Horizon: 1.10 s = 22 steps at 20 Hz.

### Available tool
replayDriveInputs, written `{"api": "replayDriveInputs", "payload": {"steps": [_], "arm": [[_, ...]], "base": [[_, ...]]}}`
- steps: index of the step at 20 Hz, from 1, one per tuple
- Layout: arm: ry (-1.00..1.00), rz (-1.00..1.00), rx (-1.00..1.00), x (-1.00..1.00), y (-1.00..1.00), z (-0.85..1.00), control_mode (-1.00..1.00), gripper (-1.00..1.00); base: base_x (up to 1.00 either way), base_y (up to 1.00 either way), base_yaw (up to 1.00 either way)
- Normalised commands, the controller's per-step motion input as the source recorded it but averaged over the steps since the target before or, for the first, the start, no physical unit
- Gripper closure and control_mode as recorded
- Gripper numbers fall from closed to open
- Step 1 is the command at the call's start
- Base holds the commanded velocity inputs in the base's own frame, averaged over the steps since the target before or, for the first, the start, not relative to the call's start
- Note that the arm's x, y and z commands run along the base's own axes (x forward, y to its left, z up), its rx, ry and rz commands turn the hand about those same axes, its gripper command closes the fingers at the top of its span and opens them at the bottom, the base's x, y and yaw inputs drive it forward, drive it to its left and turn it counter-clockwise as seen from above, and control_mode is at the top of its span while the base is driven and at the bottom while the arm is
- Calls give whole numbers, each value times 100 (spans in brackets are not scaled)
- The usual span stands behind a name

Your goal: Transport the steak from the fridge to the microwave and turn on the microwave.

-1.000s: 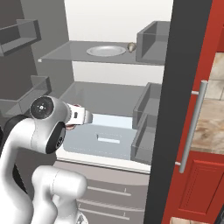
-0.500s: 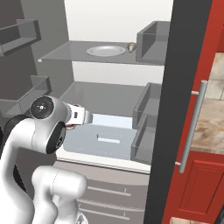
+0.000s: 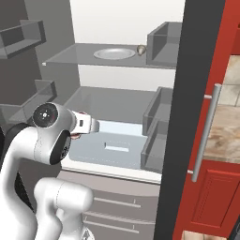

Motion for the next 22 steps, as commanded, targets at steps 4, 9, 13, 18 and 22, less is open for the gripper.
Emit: {"api": "replayDriveInputs", "payload": {"steps": [4,9,13,18,22], "arm": [[0,0,0,0,0,0,100,100],[0,0,0,0,0,0,100,100],[0,0,0,0,0,0,100,100],[0,0,0,0,0,0,100,100],[0,0,0,0,0,0,100,100]], "base": [[-42,0,-2],[-42,0,-7],[-37,0,-16],[-26,0,-24],[-27,0,-28]]}}
